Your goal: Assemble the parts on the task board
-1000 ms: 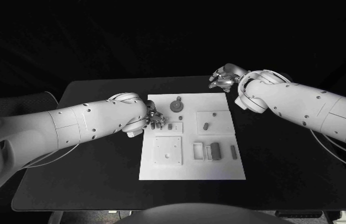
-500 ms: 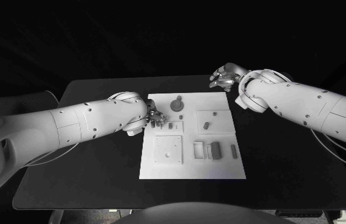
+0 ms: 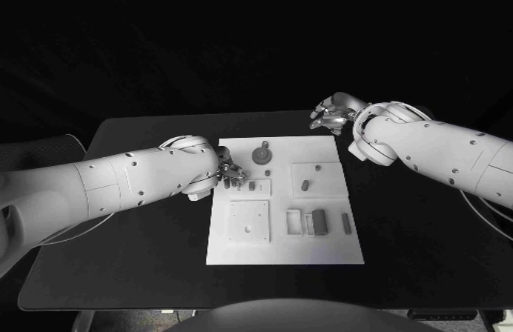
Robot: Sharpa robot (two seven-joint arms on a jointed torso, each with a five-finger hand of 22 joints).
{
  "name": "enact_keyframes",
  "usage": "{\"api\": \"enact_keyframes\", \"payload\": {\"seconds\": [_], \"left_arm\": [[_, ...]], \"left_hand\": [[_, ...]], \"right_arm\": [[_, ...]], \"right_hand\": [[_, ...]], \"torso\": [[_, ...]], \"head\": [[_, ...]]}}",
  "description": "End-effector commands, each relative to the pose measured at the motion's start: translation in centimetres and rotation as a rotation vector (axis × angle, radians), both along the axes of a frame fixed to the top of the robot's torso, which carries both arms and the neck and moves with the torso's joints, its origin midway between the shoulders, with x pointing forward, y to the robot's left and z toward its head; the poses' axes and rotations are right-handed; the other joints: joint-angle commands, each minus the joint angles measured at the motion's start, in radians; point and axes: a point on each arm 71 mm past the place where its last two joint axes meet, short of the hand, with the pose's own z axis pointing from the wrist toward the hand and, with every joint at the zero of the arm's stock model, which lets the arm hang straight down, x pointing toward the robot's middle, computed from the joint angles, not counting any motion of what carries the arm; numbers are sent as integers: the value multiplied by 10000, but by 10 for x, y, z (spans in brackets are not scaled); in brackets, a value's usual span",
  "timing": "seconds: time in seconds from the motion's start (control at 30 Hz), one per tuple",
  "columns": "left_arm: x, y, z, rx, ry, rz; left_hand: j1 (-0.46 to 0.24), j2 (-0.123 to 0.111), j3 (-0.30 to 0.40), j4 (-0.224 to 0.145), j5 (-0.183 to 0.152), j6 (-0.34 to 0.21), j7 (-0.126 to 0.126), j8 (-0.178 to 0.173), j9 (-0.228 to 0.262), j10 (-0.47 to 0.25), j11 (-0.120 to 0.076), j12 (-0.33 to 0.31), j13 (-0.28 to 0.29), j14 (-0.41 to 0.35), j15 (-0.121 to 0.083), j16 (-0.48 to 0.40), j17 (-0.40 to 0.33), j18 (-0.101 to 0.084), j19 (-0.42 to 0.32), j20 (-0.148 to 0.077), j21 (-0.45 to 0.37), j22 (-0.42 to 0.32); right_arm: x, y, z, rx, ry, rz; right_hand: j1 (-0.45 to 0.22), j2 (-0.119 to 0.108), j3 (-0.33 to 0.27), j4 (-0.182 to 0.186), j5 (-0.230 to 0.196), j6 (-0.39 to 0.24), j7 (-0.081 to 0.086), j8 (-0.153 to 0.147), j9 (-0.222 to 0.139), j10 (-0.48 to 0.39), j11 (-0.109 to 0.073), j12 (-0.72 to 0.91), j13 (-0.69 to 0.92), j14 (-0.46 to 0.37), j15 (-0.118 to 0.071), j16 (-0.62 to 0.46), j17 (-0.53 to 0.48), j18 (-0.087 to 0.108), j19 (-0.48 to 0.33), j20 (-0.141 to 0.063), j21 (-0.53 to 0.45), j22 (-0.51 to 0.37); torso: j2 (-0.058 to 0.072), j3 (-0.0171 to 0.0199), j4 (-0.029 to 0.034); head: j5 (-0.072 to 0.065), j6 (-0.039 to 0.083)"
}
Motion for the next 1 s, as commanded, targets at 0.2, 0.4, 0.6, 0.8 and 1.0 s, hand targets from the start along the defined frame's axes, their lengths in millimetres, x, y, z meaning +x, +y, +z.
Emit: {"api": "enact_keyframes", "payload": {"seconds": [0.2, 0.4, 0.6, 0.8, 1.0], "left_arm": [[-2, -4, -1, 109, 124, -335], [-3, -5, -2, 95, 172, -384], [-4, -7, -1, 273, -172, -600], [-3, -8, 1, 278, -563, -612], [-3, -8, 1, 265, -681, -618]], "left_hand": [[484, 224, 161, -249, 43, -81, 26, 71, -86, -81, -3, 117, -56, 16, -100, 68, -7, 642, -56, -27, -2, 176], [1042, 553, 331, -636, 130, -146, 54, 81, -208, -110, 19, 163, -114, -3, -77, 78, -18, 618, -72, -2, 14, 175], [1157, 609, 343, -702, 99, -150, 61, 86, -246, -118, 27, 173, -135, -8, -68, 77, -26, 606, -76, 9, 19, 174], [1183, 648, 340, -706, 95, -137, 61, 97, -258, -110, 27, 183, -143, 1, -66, 79, -30, 600, -69, 14, 23, 173], [1194, 672, 330, -706, 112, -119, 57, 113, -268, -94, 23, 196, -149, 19, -69, 84, -34, 597, -55, 16, 30, 171]], "right_arm": [[0, 1, -1, -25, 57, 135], [-1, 1, 0, -24, 57, 134], [-1, 1, 0, -22, 61, 138], [-1, 1, 0, -20, 60, 140], [-1, 1, -1, -20, 65, 141]], "right_hand": [[-114, 26, 61, 14, 46, 59, 131, 66, -15, -83, -6, 57, -15, -35, 18, 19, -9, 612, 36, -38, -57, 135], [-118, 27, 61, 16, 46, 59, 131, 67, -15, -83, -6, 57, -16, -35, 19, 19, -10, 612, 36, -38, -57, 135], [-122, 29, 60, 18, 46, 60, 131, 68, -15, -83, -6, 58, -17, -35, 19, 19, -10, 612, 36, -37, -58, 134], [-126, 29, 60, 19, 46, 60, 131, 68, -15, -83, -6, 58, -18, -35, 19, 19, -10, 612, 36, -37, -58, 134], [-129, 30, 60, 20, 46, 60, 131, 69, -16, -83, -6, 59, -18, -35, 19, 20, -11, 612, 36, -37, -58, 134]], "torso": [[0, -4, 2], [-1, -5, 1], [-3, -3, 1], [-2, -3, 0], [-1, 1, -1]], "head": [[-16, -37], [-31, -62], [-30, -107], [-28, -126], [-20, -136]]}}
